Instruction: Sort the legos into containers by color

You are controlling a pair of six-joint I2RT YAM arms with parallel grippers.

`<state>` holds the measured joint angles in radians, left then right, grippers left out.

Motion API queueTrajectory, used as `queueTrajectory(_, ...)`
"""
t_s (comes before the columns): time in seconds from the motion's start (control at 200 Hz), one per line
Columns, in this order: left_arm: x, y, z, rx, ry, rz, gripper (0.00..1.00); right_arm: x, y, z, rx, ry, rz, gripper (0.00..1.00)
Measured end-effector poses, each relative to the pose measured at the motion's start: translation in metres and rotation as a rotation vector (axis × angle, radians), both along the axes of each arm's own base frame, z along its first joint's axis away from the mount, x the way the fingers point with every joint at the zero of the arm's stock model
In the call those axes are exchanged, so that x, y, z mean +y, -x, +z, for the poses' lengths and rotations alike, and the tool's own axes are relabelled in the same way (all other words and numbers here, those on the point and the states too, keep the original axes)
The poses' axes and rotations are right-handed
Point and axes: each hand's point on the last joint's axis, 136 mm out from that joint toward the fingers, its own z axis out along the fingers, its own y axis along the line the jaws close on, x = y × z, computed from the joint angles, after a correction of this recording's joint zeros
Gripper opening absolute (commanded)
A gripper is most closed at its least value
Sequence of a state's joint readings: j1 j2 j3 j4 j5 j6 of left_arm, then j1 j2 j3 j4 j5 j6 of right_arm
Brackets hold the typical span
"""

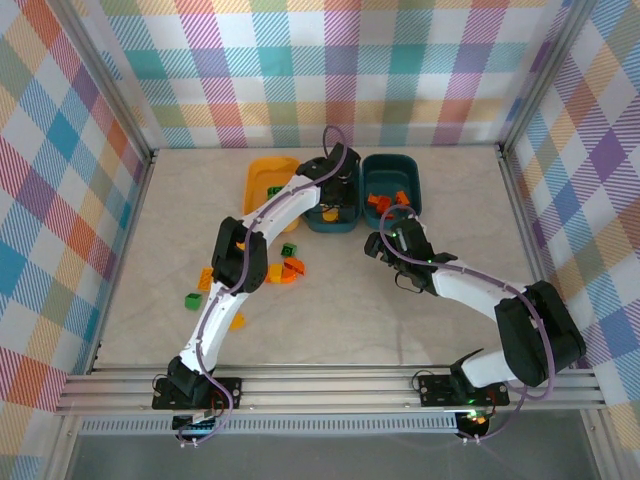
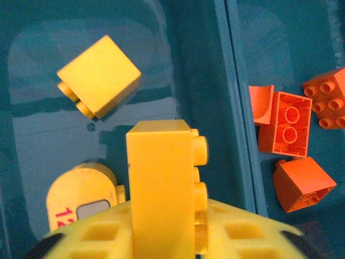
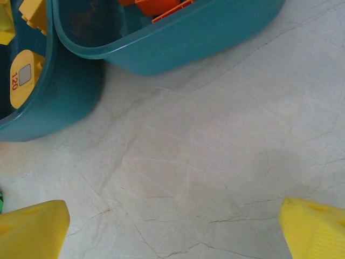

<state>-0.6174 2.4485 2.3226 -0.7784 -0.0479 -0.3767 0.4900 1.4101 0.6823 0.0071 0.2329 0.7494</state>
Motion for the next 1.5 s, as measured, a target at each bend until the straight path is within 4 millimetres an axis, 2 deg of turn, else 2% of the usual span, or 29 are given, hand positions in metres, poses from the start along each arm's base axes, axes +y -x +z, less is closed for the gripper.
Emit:
queueTrajectory(0.075, 0.003, -0.002, 0.007, -0.011, -0.010, 0.018, 0.74, 0.000, 0.000, 0.000, 0.001, -0.001, -0.002, 1.00)
queueTrajectory(0.205, 0.011, -0.001, 0.015, -0.029, -0.034, 0.035, 0.80, 0.000, 0.000, 0.002, -0.004, -0.004, -0.003, 1.00)
queueTrajectory(0.3, 0.029, 0.016, 0.025, -0.030, -0.066, 0.047, 0.85, 0.000, 0.000, 0.006, -0.013, -0.009, -0.002, 1.00)
queueTrajectory(0.415, 0.071, 0.054, 0.064, -0.094, -0.089, 0.096, 0.93, 0.000, 0.000, 0.009, -0.023, -0.015, -0.002, 1.00)
queueTrajectory(0.52, 0.127, 0.097, 0.109, -0.222, -0.076, 0.193, 1.00, 0.001, 0.002, 0.008, -0.021, -0.020, 0.004, 1.00)
queueTrajectory(0.595, 0.166, 0.127, 0.121, -0.286, -0.064, 0.261, 1.00, 0.002, 0.004, 0.007, -0.019, -0.021, 0.011, 1.00)
queueTrajectory(0.67, 0.201, 0.148, 0.105, -0.283, -0.088, 0.312, 1.00, 0.006, 0.005, 0.008, -0.021, -0.026, 0.022, 1.00)
queueTrajectory(0.75, 0.235, 0.159, 0.067, -0.222, -0.151, 0.362, 0.99, 0.010, 0.006, 0.008, -0.022, -0.030, 0.035, 1.00)
queueTrajectory(0.85, 0.263, 0.174, 0.014, -0.113, -0.206, 0.380, 0.99, 0.018, 0.009, 0.009, -0.022, -0.036, 0.058, 1.00)
queueTrajectory(0.925, 0.278, 0.180, -0.007, -0.049, -0.218, 0.389, 0.98, 0.020, 0.011, 0.008, -0.018, -0.037, 0.067, 1.00)
queueTrajectory(1.1, 0.286, 0.158, -0.029, -0.009, -0.173, 0.388, 0.89, 0.022, 0.012, 0.000, 0.001, -0.026, 0.072, 1.00)
queueTrajectory(1.31, 0.272, 0.131, -0.041, 0.017, -0.155, 0.328, 0.83, 0.021, 0.012, -0.002, 0.005, -0.020, 0.070, 1.00)
queueTrajectory(1.5, 0.269, 0.113, -0.053, 0.029, -0.170, 0.331, 0.79, 0.021, 0.012, -0.002, 0.005, -0.019, 0.070, 1.00)
